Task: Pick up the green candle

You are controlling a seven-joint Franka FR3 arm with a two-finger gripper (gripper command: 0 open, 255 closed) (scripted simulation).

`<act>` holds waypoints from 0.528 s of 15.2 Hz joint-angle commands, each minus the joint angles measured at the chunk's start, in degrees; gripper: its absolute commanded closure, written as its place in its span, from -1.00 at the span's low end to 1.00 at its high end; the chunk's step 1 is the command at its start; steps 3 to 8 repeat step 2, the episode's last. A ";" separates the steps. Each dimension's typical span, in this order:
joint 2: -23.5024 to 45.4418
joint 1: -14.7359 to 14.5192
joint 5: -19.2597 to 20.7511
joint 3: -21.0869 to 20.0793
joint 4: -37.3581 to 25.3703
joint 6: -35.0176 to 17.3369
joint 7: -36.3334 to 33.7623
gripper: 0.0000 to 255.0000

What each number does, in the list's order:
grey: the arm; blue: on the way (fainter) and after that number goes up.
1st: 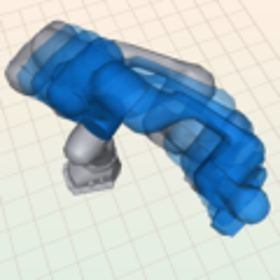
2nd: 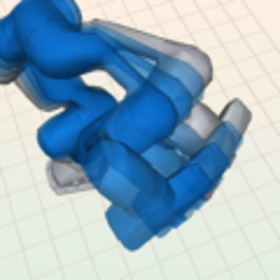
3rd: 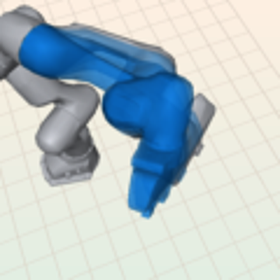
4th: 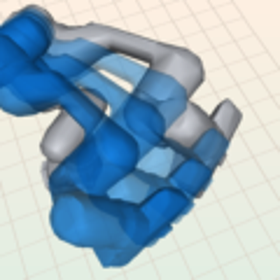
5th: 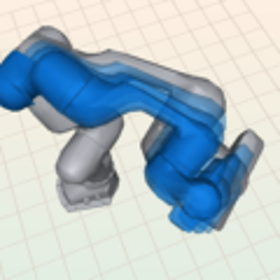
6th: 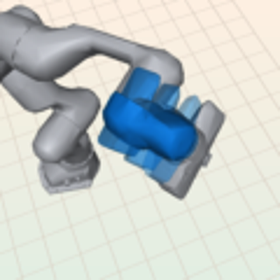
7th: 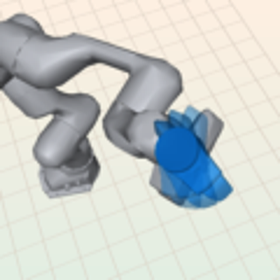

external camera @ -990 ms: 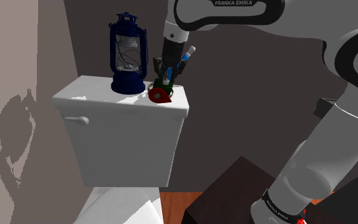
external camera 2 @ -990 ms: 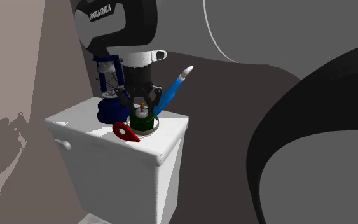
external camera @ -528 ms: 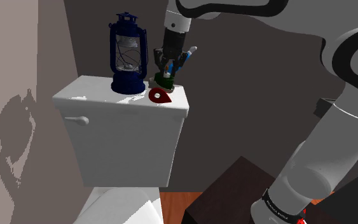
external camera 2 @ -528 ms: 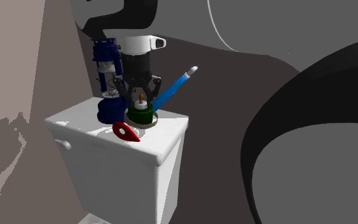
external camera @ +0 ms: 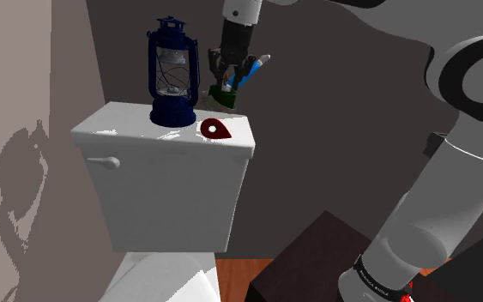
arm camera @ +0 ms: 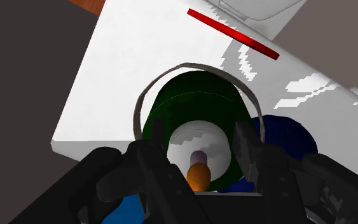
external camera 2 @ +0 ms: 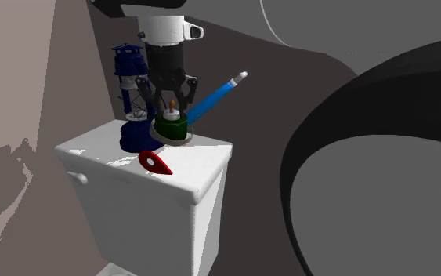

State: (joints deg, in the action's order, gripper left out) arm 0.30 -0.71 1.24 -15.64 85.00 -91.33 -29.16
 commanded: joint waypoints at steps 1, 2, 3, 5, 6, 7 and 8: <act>0.31 0.04 0.10 0.04 -1.44 1.08 0.08 1.00; 0.33 0.03 0.10 0.03 -1.46 1.09 0.08 1.00; 0.33 0.03 0.10 0.03 -1.46 1.09 0.08 1.00; 0.33 0.03 0.10 0.03 -1.46 1.09 0.08 1.00; 0.33 0.03 0.10 0.03 -1.46 1.09 0.08 1.00; 0.33 0.03 0.10 0.03 -1.46 1.09 0.08 1.00; 0.33 0.03 0.10 0.03 -1.46 1.09 0.08 1.00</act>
